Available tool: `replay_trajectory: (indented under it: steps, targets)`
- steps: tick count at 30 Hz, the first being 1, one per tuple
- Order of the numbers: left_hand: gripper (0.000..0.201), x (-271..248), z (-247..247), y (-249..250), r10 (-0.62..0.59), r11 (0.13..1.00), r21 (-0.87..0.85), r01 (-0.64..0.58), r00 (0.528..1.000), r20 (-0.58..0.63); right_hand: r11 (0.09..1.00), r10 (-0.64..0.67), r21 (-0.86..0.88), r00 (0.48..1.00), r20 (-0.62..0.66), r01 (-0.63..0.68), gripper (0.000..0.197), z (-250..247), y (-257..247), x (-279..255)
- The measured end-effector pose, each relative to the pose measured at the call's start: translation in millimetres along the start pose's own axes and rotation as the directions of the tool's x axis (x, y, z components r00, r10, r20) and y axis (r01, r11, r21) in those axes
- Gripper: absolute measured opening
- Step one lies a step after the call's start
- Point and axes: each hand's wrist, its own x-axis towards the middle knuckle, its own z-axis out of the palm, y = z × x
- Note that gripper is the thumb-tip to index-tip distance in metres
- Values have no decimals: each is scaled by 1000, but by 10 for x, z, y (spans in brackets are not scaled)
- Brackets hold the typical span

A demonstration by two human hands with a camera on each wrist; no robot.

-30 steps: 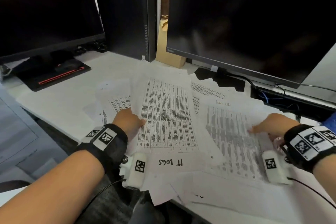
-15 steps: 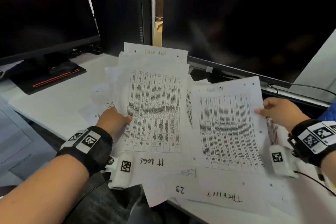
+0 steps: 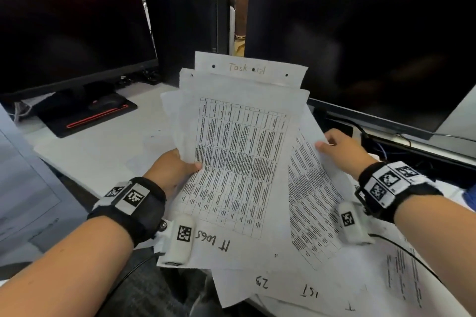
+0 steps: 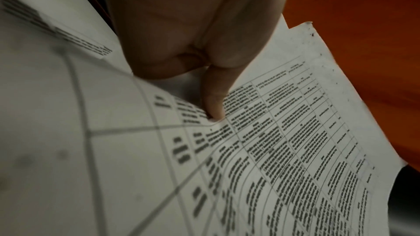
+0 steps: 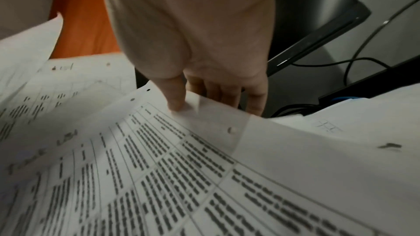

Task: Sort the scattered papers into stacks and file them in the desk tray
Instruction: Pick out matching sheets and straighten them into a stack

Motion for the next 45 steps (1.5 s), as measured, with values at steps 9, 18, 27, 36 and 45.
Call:
replay_trajectory:
  steps: [9, 18, 27, 36, 45]
  targets:
    - [16, 24, 5, 34, 59, 990, -132, -55, 998, 27, 994, -58, 91, 996, 66, 52, 35, 65, -74, 70]
    - [22, 126, 47, -4, 26, 957, -290, -15, 999, 35, 977, -48, 203, 993, -109, 69, 8, -101, -59, 11]
    - [25, 148, 214, 256, 167, 882, -461, -98, 980, 111, 925, -77, 352, 978, -194, 143, 28, -358, -257, -15]
    - [31, -96, 444, 489, 250, 829, -528, -183, 967, 56, 926, -177, 291, 958, -223, 239, 15, -502, -555, -150]
    - [24, -83, 312, 520, 245, 772, -575, -271, 962, -124, 914, 61, 404, 997, -55, -34, 50, -691, 158, -623]
